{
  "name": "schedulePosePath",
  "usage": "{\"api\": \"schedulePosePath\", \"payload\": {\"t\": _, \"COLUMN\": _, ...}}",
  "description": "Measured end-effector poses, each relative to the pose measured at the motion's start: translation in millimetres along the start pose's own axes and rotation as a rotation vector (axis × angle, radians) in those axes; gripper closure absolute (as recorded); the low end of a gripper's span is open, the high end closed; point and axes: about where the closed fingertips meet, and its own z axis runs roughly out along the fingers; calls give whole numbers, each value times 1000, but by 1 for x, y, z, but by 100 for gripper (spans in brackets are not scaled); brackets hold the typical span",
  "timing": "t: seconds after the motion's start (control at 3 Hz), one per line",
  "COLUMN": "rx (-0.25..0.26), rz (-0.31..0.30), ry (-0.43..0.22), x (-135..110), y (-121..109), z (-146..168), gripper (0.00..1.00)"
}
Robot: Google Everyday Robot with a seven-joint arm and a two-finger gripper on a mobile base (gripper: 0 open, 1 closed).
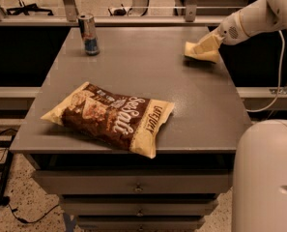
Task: Move sponge near brown chip bag
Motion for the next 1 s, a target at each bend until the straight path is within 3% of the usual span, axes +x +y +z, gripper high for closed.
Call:
{"api": "schedulePosePath", "payload": {"t": 0.33, "rx": -98, "rz": -130, "ry": -49, "x": -35, "y": 47, "z": -23, "gripper": 100}}
{"api": "schedulePosePath", "payload": {"t": 0.67, "rx": -177, "rz": -235, "ry": -54, "x": -50, "y": 95, "z": -35, "gripper": 100}}
{"api": "schedulePosePath", "payload": {"t": 1.0, "rx": -278, "rz": -321, "ry": -58, "x": -47, "y": 150, "z": -37, "gripper": 100}}
